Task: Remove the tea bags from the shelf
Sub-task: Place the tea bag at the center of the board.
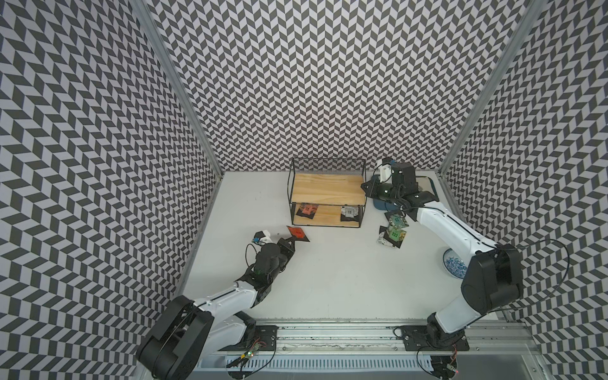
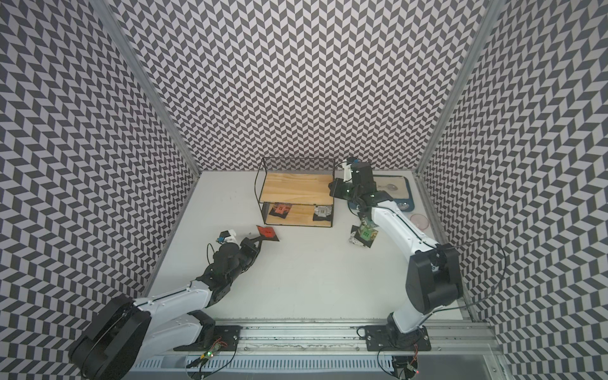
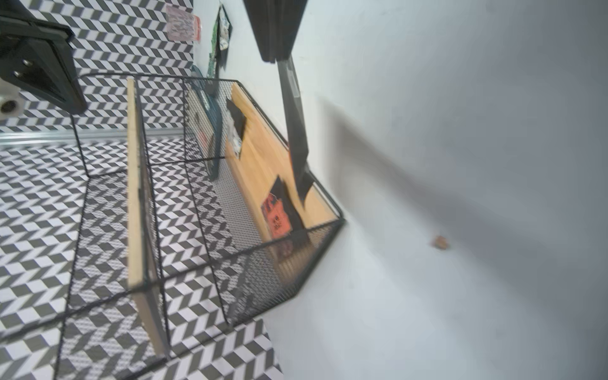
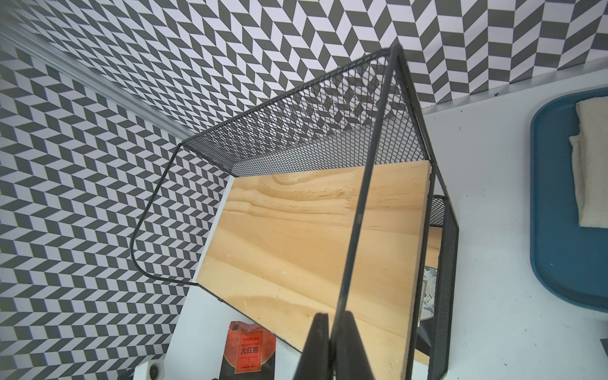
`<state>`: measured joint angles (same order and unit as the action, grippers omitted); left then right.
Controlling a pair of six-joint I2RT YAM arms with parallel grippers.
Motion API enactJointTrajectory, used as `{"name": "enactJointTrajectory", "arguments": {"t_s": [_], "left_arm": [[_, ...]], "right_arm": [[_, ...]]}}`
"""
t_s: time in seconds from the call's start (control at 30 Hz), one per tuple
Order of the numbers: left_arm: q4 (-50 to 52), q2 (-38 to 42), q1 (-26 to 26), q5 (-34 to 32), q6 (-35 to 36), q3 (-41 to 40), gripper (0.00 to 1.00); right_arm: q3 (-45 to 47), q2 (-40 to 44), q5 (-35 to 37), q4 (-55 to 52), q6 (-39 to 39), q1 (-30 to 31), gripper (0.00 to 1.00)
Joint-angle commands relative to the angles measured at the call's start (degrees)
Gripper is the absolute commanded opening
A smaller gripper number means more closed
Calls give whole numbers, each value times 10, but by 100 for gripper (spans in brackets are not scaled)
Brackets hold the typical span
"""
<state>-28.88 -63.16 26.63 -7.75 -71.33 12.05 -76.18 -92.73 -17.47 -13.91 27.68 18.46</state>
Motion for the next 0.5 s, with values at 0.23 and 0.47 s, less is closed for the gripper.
{"name": "enactJointTrajectory", "arguments": {"t_s": [0.23, 0.47], "left_arm": [[101, -5, -136, 31, 61, -18, 0], [119, -8, -154, 27, 70, -19, 5]], "right_arm": [[2, -32, -2, -53, -21, -1, 0], [0, -32, -3, -54, -19, -1, 0]]}}
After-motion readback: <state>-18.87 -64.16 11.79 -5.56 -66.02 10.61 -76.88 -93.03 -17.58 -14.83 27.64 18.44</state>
